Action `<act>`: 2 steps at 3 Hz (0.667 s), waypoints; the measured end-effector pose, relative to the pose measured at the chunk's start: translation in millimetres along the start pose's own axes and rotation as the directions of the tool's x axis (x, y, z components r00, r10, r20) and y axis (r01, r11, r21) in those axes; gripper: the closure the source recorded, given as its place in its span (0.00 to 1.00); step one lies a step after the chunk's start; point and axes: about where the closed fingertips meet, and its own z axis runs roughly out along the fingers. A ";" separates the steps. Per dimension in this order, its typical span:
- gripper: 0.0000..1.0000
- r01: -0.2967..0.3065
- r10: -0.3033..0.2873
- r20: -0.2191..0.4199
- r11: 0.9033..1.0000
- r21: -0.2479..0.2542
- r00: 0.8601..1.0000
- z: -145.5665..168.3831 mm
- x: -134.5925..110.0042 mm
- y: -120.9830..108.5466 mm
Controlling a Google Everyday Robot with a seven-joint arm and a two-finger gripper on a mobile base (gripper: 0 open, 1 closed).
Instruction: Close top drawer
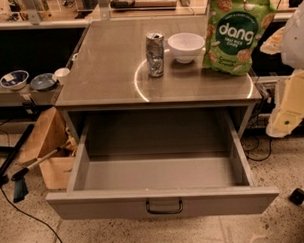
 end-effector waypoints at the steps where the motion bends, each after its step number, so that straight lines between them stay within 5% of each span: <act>1: 0.00 0.000 0.000 0.000 1.000 0.000 1.000 0.0 0.0 0.0; 2: 0.18 0.000 0.000 0.000 1.000 0.000 1.000 0.0 0.0 0.0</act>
Offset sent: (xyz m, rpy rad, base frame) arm 0.0000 0.0000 0.0000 0.0000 0.0000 0.0000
